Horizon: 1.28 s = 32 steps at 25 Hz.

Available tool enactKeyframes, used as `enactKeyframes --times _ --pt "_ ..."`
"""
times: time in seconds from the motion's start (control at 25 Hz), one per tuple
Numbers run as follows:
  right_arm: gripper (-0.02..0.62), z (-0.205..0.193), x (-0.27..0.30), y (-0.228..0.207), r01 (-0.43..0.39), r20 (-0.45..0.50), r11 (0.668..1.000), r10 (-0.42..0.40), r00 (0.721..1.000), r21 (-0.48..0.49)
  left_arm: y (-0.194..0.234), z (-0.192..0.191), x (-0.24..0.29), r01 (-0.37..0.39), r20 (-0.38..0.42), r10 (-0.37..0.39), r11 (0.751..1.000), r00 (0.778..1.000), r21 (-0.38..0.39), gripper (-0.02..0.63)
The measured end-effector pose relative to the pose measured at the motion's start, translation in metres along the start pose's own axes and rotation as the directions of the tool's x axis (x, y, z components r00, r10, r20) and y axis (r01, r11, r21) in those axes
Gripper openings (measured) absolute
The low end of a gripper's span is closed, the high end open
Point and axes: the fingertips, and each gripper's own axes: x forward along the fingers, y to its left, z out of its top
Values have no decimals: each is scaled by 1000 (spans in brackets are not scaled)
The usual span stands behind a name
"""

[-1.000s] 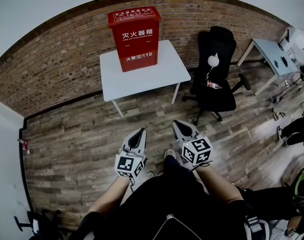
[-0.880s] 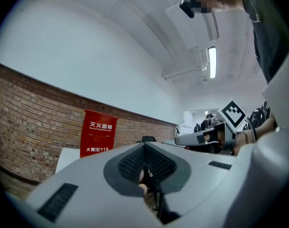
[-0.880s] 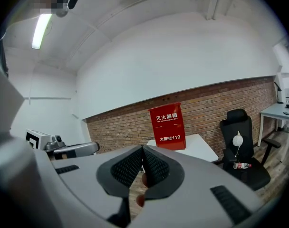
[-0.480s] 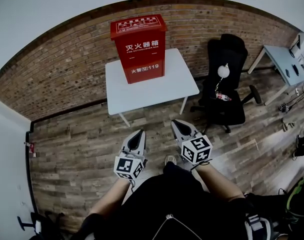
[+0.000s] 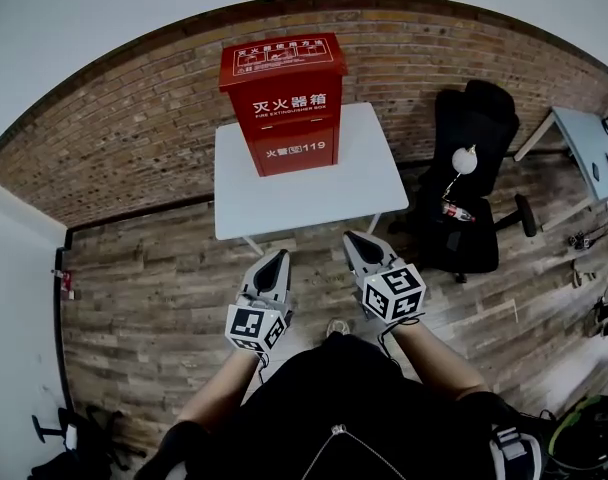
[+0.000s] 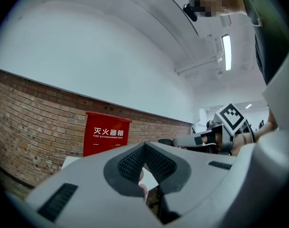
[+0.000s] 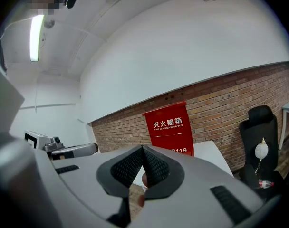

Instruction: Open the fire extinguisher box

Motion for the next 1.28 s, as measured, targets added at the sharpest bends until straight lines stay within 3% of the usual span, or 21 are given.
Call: enactKeyframes --times 0.4,0.72,1.0,1.28 --pt "18 12 34 -46 -78 -35 997 77 996 -1 6 5 55 -80 14 80 996 997 -40 50" --pt "18 9 64 -57 -109 -70 994 110 991 19 31 1 72 -130 -3 130 989 991 -73 49" --pt "18 9 98 -71 -84 -77 996 85 993 17 52 3 109 -68 10 69 996 998 -55 49" --pt "18 38 159 -83 -65 -59 997 63 996 -37 96 22 164 0 34 2 999 999 -37 49"
